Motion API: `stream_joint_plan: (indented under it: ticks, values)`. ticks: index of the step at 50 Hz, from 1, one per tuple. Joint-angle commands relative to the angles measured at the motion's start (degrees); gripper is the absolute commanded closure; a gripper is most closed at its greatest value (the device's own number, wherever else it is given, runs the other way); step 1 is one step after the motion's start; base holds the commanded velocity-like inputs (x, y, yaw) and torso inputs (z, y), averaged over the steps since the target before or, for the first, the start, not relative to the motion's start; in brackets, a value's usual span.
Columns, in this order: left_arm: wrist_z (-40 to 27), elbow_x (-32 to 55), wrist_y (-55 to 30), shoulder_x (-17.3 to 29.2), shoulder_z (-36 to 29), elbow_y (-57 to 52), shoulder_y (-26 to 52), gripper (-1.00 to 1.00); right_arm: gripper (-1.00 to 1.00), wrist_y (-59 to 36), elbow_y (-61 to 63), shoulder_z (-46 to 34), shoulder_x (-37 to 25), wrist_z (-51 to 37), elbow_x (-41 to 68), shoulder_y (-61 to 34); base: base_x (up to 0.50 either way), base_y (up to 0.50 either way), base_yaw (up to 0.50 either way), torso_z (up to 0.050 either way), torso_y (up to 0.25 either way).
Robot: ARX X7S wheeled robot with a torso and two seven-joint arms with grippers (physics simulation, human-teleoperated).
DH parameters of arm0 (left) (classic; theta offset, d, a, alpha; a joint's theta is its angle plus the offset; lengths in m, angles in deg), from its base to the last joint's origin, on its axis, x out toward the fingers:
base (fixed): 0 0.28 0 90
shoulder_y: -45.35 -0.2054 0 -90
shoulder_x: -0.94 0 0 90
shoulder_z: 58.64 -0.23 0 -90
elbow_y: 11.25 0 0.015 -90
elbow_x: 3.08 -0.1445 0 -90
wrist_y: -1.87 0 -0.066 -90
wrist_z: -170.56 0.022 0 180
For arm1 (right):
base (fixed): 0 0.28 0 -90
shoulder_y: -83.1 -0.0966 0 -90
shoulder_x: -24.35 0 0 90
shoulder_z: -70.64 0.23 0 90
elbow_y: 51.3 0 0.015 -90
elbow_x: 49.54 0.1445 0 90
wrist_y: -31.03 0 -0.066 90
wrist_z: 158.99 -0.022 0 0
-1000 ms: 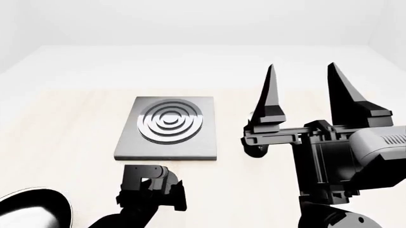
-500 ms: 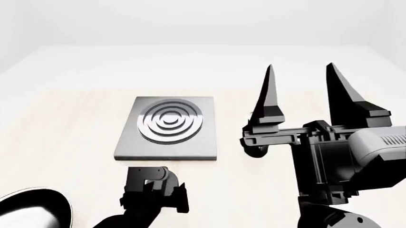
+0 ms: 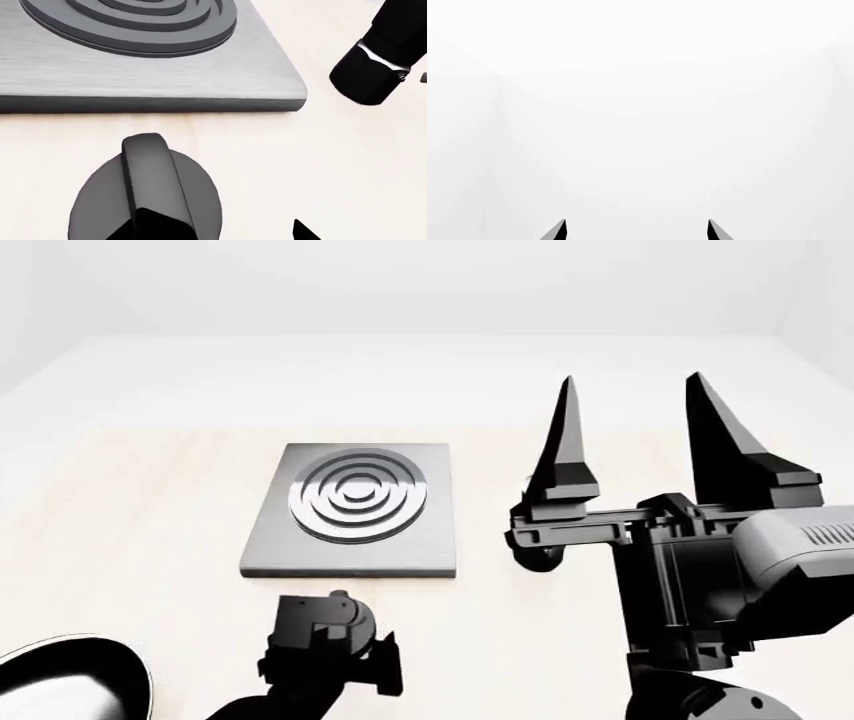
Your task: Turn on the stove and put the moka pot on it.
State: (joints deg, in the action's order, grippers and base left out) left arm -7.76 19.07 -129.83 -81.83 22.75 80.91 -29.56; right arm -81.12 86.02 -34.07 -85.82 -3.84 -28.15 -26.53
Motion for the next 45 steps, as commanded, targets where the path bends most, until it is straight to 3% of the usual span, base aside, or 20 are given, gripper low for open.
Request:
stream_joint_plan:
  ticks: [1, 17, 26, 35, 45]
  values:
    - [0.66, 2.62, -0.88, -0.81, -3.03, -1.49, -0.49, -1.00, -1.00, 0.05, 0.03, -0.02, -0.22, -0.28, 0.35, -0.14, 0.00, 0.00, 0.00, 0.000, 0.000]
    - [0.04, 4.33, -5.17, -0.98, -7.33, -7.81, 0.07, -1.00, -1.00, -0.05, 0.24, 0.34, -0.76, -0.66, 1.18, -0.24, 0.00, 0.00, 0.00, 0.000, 0.000]
    - [-2.58, 5.49, -8.14, 0.35, -6.11, -15.61, 3.20, -1.00, -1.00, 0.00, 0.25, -0.07, -0.91, -0.75, 1.20, -0.35, 0.00, 0.00, 0.00, 0.000, 0.000]
    - [-6.22, 3.55, -8.68, 5.15, -5.57, -33.73, 6.70, -1.00, -1.00, 0.80, -1.52, -0.36, -0.81, -0.49, 0.90, -0.67, 0.00, 0.00, 0.00, 0.000, 0.000]
    - [-11.67, -8.06, -1.49, 12.98, -7.15, -50.64, 7.97, -1.00, -1.00, 2.00, -6.76, -0.02, -0.67, 0.29, 0.40, -2.28, 0.00, 0.00, 0.00, 0.000, 0.000]
